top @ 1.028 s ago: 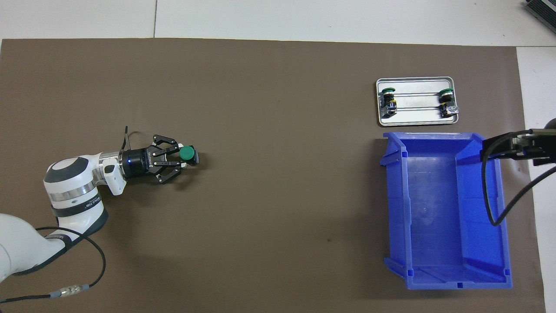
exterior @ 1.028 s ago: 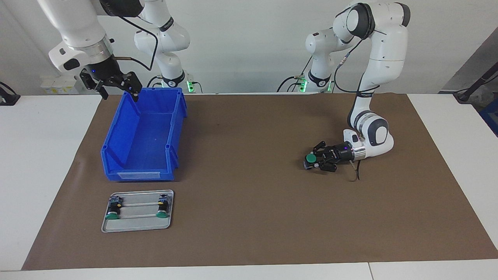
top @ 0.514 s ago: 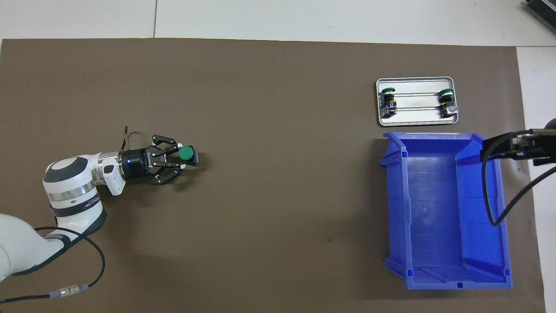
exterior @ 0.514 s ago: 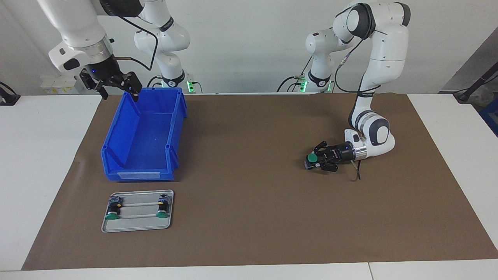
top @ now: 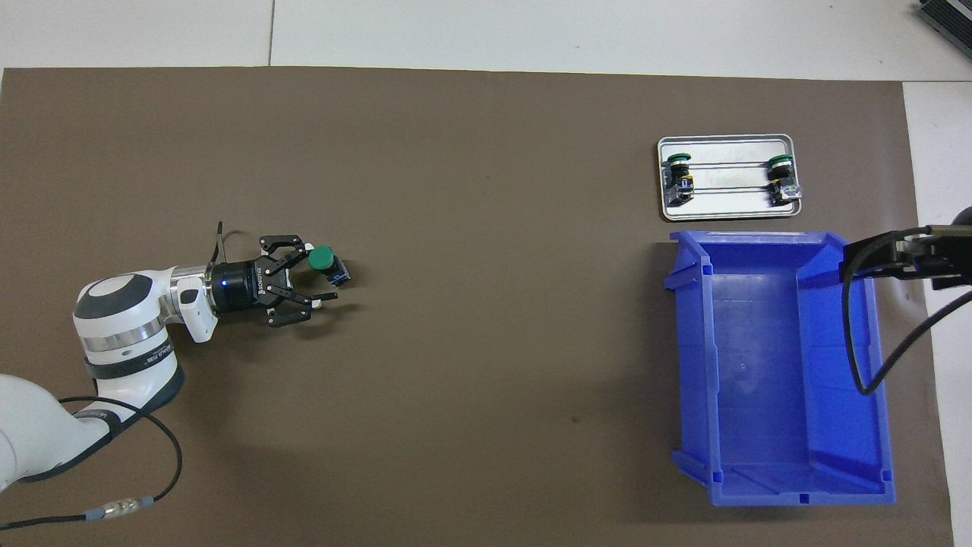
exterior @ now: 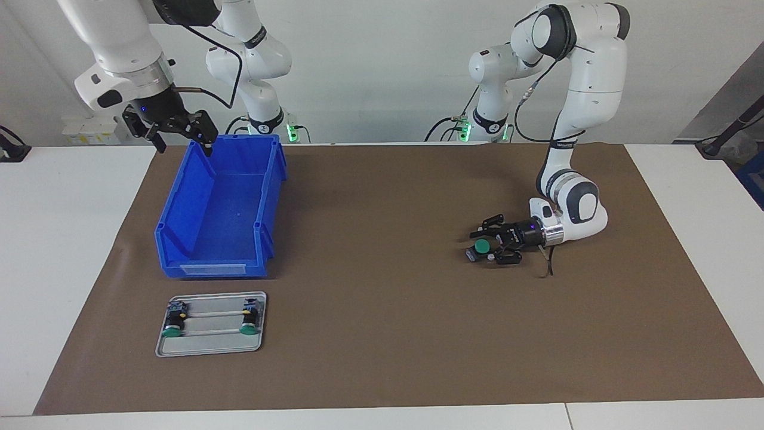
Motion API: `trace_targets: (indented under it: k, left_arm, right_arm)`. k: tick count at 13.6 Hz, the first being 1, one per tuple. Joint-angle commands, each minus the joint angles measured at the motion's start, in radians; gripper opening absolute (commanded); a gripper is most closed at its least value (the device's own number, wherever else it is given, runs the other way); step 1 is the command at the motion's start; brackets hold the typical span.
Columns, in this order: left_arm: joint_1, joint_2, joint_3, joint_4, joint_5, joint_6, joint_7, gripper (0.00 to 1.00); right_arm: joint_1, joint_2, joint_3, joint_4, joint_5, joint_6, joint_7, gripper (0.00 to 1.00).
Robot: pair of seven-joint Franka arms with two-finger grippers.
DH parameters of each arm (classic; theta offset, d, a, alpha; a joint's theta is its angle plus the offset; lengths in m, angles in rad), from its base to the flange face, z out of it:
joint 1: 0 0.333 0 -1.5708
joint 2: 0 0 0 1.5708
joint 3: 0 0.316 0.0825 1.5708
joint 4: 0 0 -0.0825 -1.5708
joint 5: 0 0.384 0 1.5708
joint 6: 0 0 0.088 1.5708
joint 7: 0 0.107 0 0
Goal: Place and press button with both arms
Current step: 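Set the button upright on the table and open the left gripper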
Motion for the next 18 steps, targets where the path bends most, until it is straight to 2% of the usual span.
trace_targets:
  k: [1,18]
  left_arm:
    - [0.009,0.005,0.007,-0.016,0.029,0.017,0.018,0.96]
    - [-0.016,-0.038,0.005,-0.009,0.063,-0.008,-0.012,0.96]
  right_arm:
    - [-0.016,-0.016,0.011,-0.012,0.021,-0.008,-0.024,1.0]
    - [-0.016,-0.016,0.011,-0.012,0.021,-0.006,-0.024,1.0]
